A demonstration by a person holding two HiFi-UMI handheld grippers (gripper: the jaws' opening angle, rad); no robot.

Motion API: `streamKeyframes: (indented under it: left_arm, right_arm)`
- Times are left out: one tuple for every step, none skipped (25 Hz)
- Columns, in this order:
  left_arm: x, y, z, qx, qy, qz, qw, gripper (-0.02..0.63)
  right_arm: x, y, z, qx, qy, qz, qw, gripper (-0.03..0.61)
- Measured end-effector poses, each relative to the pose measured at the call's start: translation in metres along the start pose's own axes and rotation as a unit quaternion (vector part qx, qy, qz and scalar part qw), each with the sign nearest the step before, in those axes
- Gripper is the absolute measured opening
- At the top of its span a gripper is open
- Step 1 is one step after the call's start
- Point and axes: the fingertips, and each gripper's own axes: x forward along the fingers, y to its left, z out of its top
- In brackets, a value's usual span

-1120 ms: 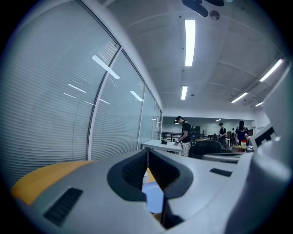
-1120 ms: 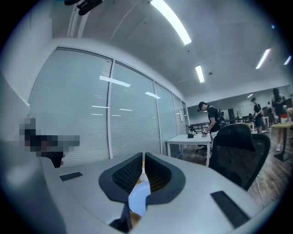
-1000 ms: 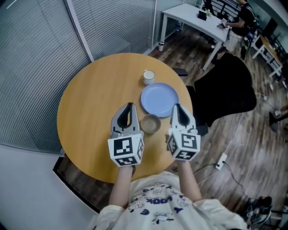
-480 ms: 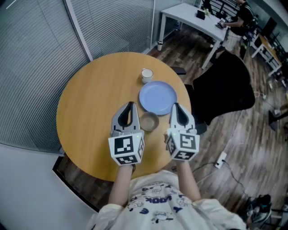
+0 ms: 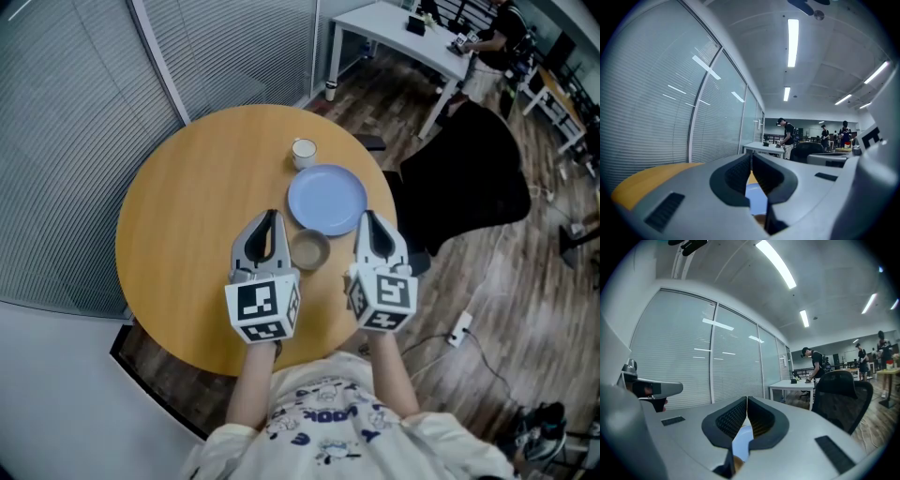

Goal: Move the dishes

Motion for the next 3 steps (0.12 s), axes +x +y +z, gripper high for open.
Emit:
streamKeyframes:
  left_arm:
    - [0.0017,0.0001,0.0002,0.0,0.0,0.0,1.0,0.015]
    - [0.0034,0.0001,0.0004,0.0,0.0,0.0,1.0,0.015]
    - [0.0051,-0.0001,0.0007,0.0,0.0,0.0,1.0,0.015]
  right_arm:
    - [0.0015,-0.0006,-0.0006,-0.001,0.0,0.0,1.0,0.009]
    - [0.0029,-0.0008,-0.0008,-0.001,0.001,0.001,1.0,0.009]
    - [0.0043,-0.0009,-0.001,0.0,0.0,0.002,1.0,0.009]
